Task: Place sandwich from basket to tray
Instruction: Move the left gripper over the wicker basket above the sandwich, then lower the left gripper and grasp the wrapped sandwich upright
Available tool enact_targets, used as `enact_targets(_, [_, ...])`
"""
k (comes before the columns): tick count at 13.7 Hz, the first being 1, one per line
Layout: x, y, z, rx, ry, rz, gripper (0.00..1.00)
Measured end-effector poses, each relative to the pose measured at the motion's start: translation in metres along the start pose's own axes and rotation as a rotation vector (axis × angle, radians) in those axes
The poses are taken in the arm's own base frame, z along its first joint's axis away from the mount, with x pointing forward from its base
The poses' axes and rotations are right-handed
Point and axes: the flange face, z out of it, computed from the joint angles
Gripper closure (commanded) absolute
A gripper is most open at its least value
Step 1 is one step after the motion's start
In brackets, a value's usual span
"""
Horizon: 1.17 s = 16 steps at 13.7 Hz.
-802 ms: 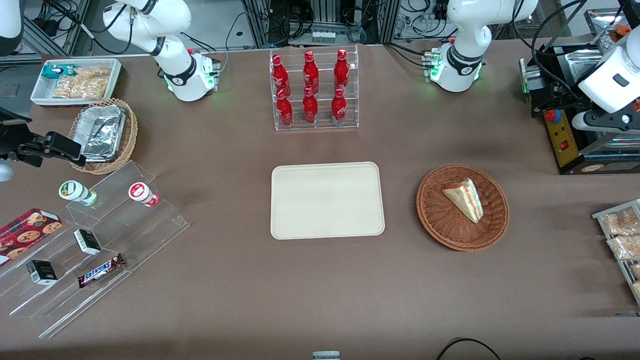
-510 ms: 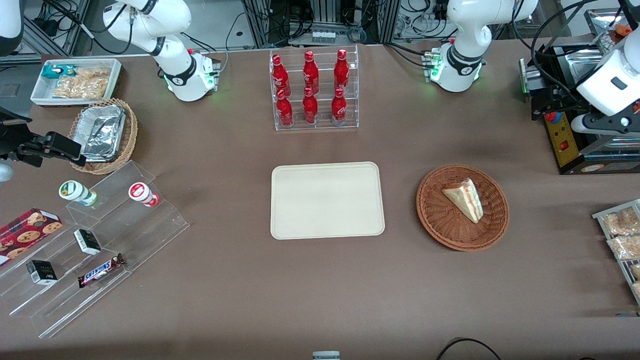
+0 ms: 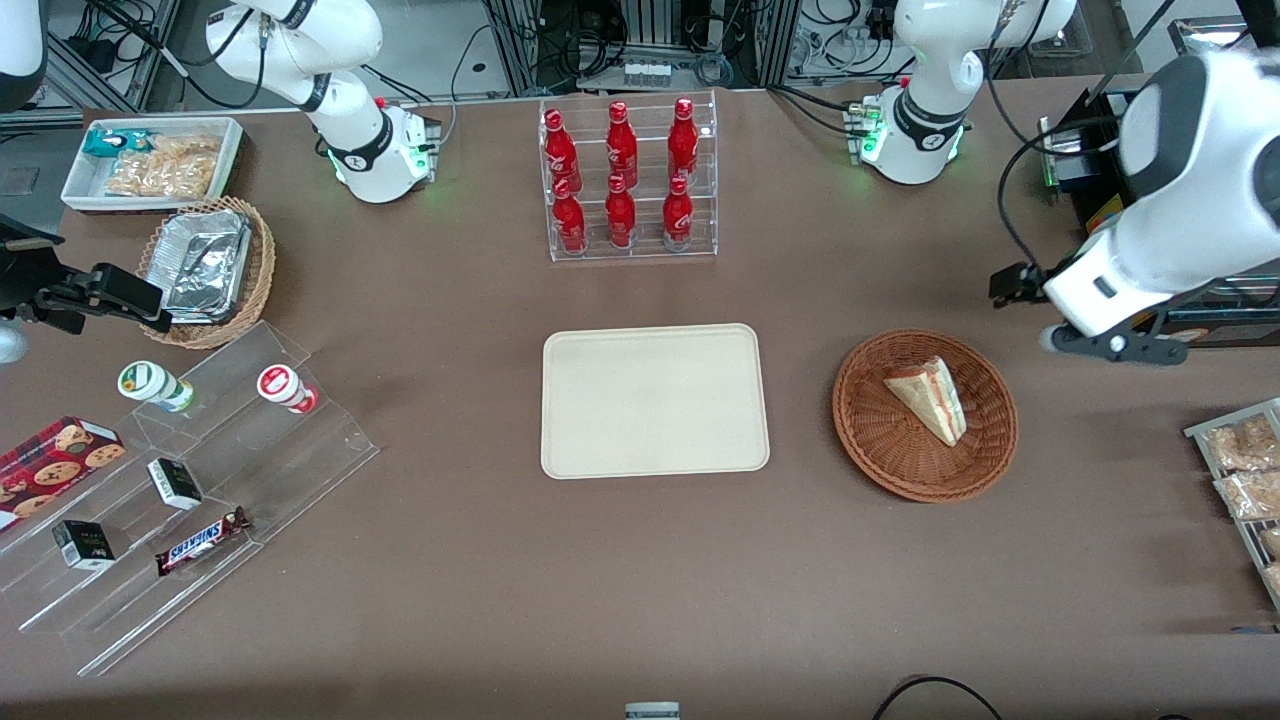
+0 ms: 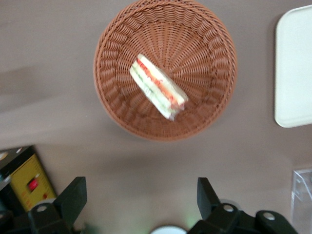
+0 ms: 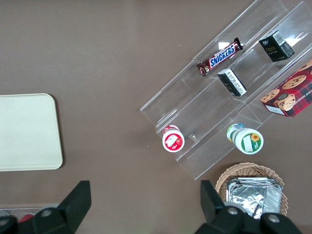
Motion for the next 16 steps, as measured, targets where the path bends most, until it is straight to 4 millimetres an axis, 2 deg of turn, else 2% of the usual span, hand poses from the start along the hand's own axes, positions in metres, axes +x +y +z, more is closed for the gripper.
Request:
enact_targets(2, [0.005, 0.001, 0.039, 0.0, 0.029, 0.001, 0.0])
enact_targets(4, [0.006, 0.001, 0.07, 0.0, 0.065, -0.041, 0.0])
enact_targets(8, [0.01, 0.004, 0.125, -0.022, 0.127, -0.303, 0.0])
enact_targets(13, [0.02, 0.021, 0.155, -0.072, 0.167, -0.72, 0.0])
enact_targets(16, [0.024, 0.026, 0.173, -0.088, 0.154, -0.858, 0.0])
